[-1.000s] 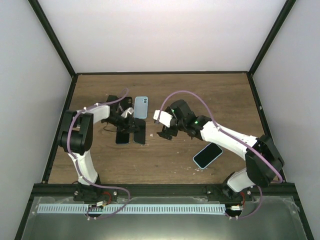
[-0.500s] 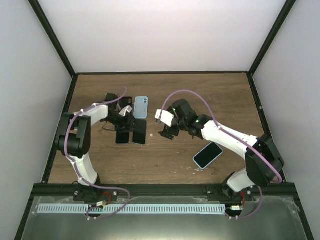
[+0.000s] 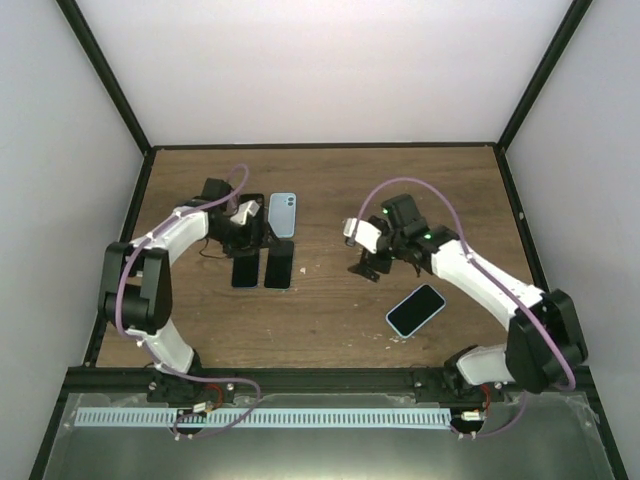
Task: Take the phone out of the phone case
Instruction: Place the phone at the center of the board, then pick up the phone at the center of the board.
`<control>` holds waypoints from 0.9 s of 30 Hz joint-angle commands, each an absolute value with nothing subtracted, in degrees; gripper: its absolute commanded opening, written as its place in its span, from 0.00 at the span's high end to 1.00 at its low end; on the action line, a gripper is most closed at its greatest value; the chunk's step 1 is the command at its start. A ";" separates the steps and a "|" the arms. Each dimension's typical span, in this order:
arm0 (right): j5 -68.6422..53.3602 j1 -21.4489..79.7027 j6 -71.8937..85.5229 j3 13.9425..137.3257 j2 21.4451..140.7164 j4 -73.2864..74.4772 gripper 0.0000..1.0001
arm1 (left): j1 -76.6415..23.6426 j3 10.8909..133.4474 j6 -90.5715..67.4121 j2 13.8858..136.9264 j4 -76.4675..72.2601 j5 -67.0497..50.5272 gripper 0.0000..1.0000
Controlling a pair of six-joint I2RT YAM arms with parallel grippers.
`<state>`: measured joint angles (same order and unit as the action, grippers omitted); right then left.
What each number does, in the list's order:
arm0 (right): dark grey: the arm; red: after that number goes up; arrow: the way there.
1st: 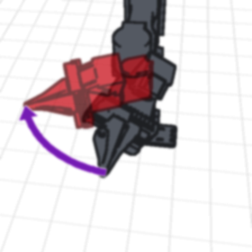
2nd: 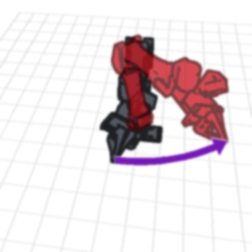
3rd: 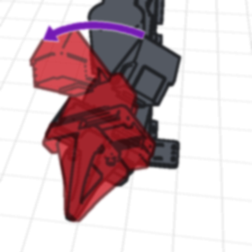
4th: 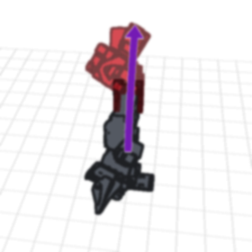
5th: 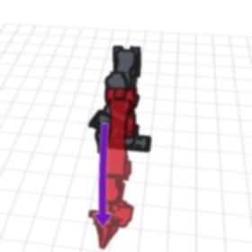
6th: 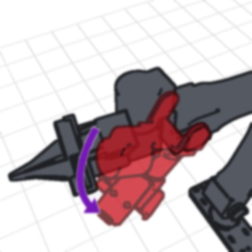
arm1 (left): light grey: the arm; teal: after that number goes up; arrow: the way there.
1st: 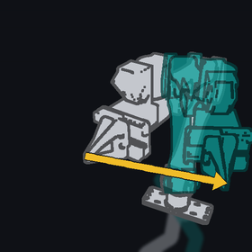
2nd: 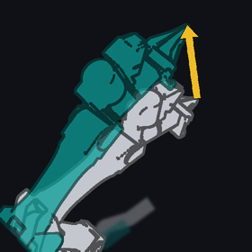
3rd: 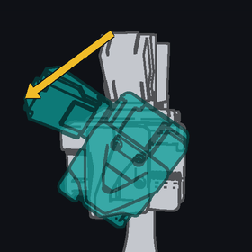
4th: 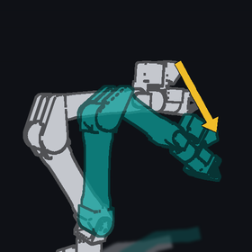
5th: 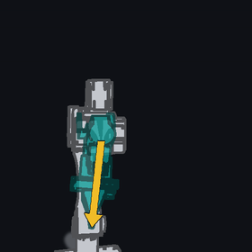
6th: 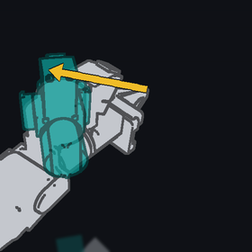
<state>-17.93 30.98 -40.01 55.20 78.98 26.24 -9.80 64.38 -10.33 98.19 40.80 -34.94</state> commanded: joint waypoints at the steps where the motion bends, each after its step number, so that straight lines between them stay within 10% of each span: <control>1: -22.94 26.91 -47.28 53.13 74.28 36.61 0.00 | -10.05 64.57 -4.17 93.57 40.84 -30.95 0.00; 27: -4.71 9.44 -77.06 31.08 59.10 43.07 0.00 | -9.79 63.78 -2.00 89.30 39.54 -32.22 0.00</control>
